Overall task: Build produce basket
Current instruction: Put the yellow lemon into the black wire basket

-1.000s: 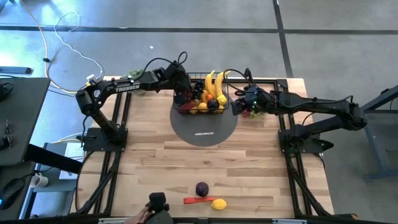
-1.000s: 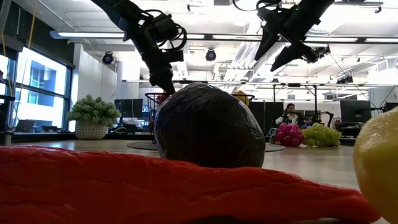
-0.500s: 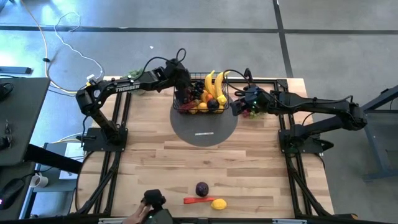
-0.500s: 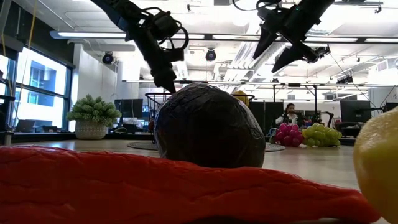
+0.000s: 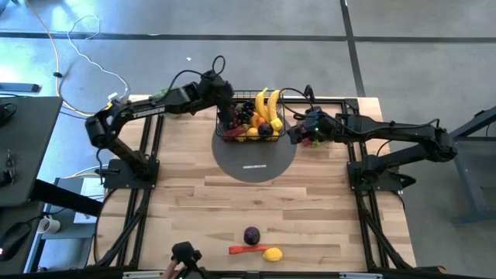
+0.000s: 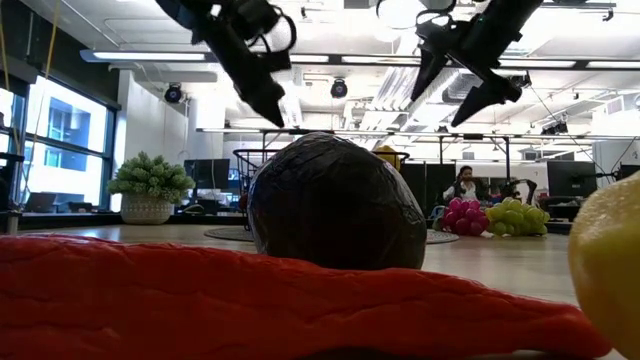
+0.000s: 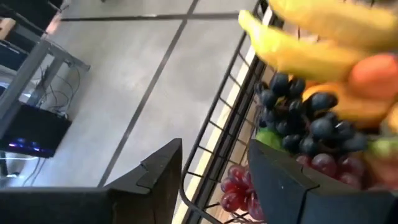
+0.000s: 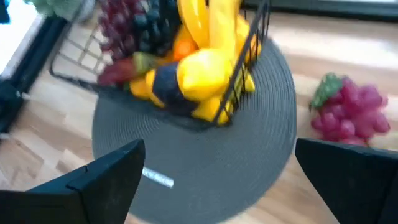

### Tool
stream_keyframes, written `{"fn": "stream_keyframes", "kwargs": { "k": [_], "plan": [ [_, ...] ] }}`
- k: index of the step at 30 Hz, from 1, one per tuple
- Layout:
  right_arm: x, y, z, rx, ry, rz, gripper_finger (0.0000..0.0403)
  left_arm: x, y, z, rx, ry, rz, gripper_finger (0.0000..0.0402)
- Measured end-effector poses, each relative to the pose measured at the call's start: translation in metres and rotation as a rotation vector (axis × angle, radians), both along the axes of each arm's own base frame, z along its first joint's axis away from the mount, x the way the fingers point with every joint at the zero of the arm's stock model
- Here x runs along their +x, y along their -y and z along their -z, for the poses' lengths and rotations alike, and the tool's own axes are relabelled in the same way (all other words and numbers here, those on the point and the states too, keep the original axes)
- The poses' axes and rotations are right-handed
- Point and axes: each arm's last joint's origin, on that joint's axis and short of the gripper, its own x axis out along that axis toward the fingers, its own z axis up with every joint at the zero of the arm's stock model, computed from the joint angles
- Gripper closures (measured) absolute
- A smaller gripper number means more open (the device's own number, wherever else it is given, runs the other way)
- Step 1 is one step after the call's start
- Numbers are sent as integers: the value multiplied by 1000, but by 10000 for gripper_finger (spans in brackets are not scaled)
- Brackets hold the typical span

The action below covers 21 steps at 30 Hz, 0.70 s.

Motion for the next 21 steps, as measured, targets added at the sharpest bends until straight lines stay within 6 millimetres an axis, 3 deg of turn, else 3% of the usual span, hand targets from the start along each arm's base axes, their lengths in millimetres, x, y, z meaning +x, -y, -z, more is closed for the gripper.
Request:
{"fn": "stream_keyframes", "kwargs": {
  "k": [10,15,21],
  "plan": [
    [12,-28,-2,112,99,-107,6,-26,45,-39,-128,149,-9,229],
    [17,-46,-2,112,145,-90,6,-35,72,-49,-251,207,39,229],
    [26,-66,6,131,132,-120,6,-40,108,-53,-328,153,121,229]
  ]
}}
